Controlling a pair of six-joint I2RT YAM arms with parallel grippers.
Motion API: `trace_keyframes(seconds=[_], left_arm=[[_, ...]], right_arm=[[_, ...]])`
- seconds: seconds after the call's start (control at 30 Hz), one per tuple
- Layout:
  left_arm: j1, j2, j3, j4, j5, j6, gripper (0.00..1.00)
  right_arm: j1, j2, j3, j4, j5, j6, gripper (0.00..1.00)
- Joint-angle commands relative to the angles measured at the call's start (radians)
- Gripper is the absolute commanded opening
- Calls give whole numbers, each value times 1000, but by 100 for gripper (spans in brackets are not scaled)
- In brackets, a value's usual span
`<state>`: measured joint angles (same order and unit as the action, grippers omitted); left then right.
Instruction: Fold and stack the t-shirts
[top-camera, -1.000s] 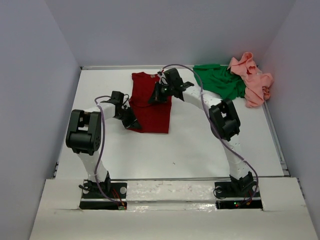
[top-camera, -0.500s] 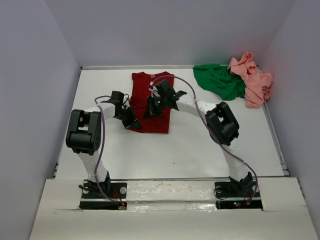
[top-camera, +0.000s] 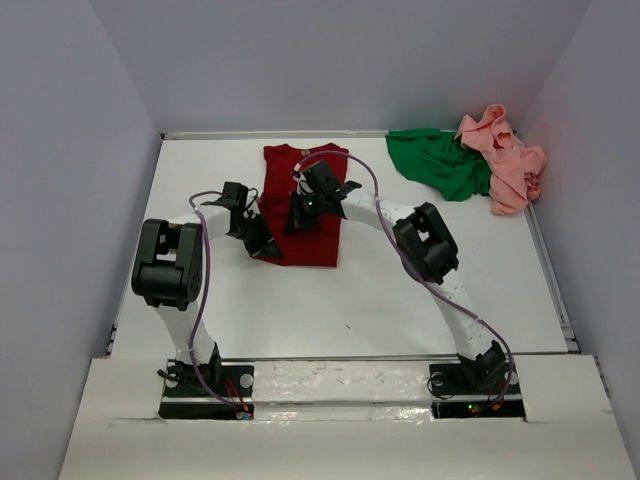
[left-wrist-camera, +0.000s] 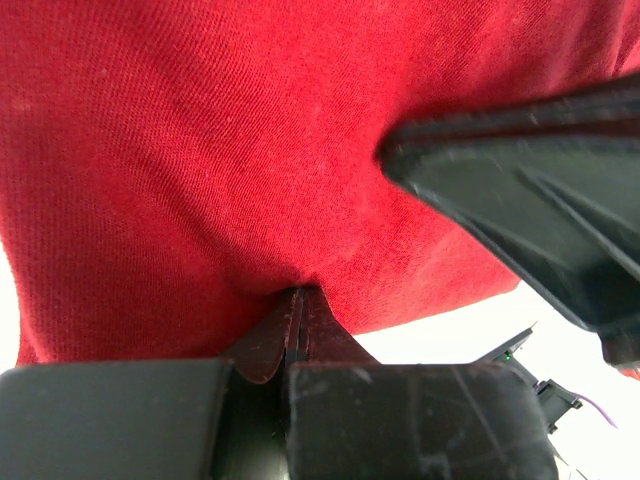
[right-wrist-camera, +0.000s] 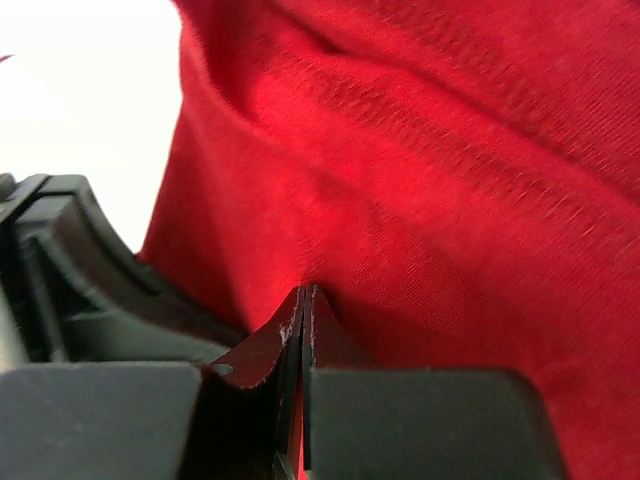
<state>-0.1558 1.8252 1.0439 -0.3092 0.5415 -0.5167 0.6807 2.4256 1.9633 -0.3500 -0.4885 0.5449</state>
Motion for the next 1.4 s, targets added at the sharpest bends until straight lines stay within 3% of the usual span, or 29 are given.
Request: trace_keyframes(seconds=[0.0,1.37], left_arm=[[-4,-26,-7,-28,-29,26,0],[-4,-122,-125,-88,-77,61,0]], right_arm=[[2,19,81,0,50,-46,0],[-66,247,437,37,344,-120,0]])
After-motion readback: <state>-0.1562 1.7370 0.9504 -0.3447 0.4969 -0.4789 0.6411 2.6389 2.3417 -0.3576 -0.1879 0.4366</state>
